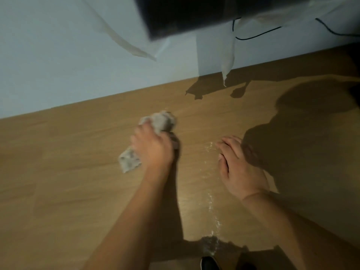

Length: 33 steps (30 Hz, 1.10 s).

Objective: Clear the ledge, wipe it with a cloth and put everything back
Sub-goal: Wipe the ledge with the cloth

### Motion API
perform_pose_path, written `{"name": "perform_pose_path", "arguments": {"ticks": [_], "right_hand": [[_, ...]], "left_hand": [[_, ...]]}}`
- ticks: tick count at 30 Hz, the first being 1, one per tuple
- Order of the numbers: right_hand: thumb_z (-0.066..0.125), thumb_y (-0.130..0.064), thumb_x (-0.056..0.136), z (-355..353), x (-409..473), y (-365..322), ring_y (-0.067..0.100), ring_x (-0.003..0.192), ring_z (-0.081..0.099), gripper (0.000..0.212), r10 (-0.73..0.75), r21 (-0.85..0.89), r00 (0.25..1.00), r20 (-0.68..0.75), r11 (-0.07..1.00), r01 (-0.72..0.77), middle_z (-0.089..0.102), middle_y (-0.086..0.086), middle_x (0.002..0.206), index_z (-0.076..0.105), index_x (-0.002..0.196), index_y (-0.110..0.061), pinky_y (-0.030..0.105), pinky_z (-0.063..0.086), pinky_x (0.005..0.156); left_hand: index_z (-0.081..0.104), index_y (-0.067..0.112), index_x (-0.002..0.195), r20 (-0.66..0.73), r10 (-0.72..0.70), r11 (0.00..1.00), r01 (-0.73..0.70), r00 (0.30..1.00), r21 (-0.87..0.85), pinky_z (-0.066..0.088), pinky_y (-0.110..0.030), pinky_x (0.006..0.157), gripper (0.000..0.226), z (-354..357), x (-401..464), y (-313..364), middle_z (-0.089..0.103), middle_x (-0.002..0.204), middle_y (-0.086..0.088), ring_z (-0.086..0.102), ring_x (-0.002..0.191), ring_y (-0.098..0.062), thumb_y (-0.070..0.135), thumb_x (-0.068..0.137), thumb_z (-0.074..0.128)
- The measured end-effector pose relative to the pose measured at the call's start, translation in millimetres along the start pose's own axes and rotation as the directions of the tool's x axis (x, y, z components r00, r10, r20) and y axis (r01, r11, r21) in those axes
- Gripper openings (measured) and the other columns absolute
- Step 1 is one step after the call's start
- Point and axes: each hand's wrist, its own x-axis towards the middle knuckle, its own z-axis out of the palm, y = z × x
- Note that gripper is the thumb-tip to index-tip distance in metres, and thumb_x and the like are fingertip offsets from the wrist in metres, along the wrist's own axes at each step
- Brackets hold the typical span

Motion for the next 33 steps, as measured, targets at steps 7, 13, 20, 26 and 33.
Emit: {"name": "perform_pose_path", "arguments": {"ticks": [7, 13, 20, 26, 33], "right_hand": [[0.053, -0.013, 0.092, 2, -1, 1, 0.024, 0.128, 0.046, 0.033, 0.002, 0.009, 1.000, 0.004, 1.000, -0.002, 0.053, 0.006, 0.133, 0.063, 0.123, -0.010, 0.045, 0.038, 0.109], [0.043, -0.027, 0.100, -16, 8, 12, 0.023, 0.126, 0.050, 0.038, 0.126, 0.219, 0.991, -0.049, 0.969, -0.112, 0.051, 0.004, 0.136, 0.059, 0.130, -0.011, 0.040, 0.043, 0.107], [0.043, -0.026, 0.096, -24, 39, 82, 0.036, 0.115, 0.057, 0.040, 0.047, -0.126, 0.989, -0.139, 0.990, -0.065, 0.062, 0.018, 0.126, 0.065, 0.121, -0.002, 0.044, 0.044, 0.098], [0.050, -0.021, 0.097, -23, 42, 82, 0.033, 0.117, 0.055, 0.033, 0.062, -0.114, 0.991, -0.115, 0.991, -0.075, 0.061, 0.016, 0.127, 0.065, 0.122, -0.004, 0.045, 0.043, 0.101], [0.055, -0.026, 0.096, -23, 47, 81, 0.029, 0.124, 0.051, 0.037, 0.117, -0.119, 0.993, -0.008, 0.986, -0.117, 0.057, 0.011, 0.132, 0.061, 0.128, -0.009, 0.046, 0.042, 0.106]], "left_hand": [[0.057, 0.002, 0.123, -0.022, 0.070, 0.888, -0.072, 0.997, -0.453, 0.036, -0.035, 0.087, 0.053, 13, -27, 32, 0.051, 0.103, -0.007, 0.042, 0.096, -0.020, 0.032, 0.084, 0.038], [0.055, 0.000, 0.128, -0.043, 0.004, 0.893, -0.023, 0.999, -0.450, 0.030, -0.027, 0.090, 0.060, 9, -28, 40, 0.051, 0.105, -0.008, 0.041, 0.099, -0.019, 0.036, 0.084, 0.036], [0.055, 0.000, 0.129, -0.060, 0.024, 0.924, -0.045, 0.998, -0.379, 0.026, -0.027, 0.087, 0.061, 17, -27, 39, 0.050, 0.106, -0.007, 0.035, 0.097, -0.013, 0.035, 0.083, 0.038], [0.049, 0.002, 0.139, -0.183, -0.199, 0.891, 0.100, 0.963, -0.443, 0.026, -0.030, 0.095, 0.060, -5, -6, 29, 0.048, 0.120, -0.012, 0.038, 0.112, -0.021, 0.029, 0.085, 0.045], [0.036, 0.008, 0.149, -0.134, -0.447, 0.886, 0.459, 0.884, 0.069, 0.023, -0.049, 0.111, 0.060, -10, 76, -13, 0.036, 0.148, -0.026, 0.031, 0.136, -0.043, 0.031, 0.095, 0.049]]}}
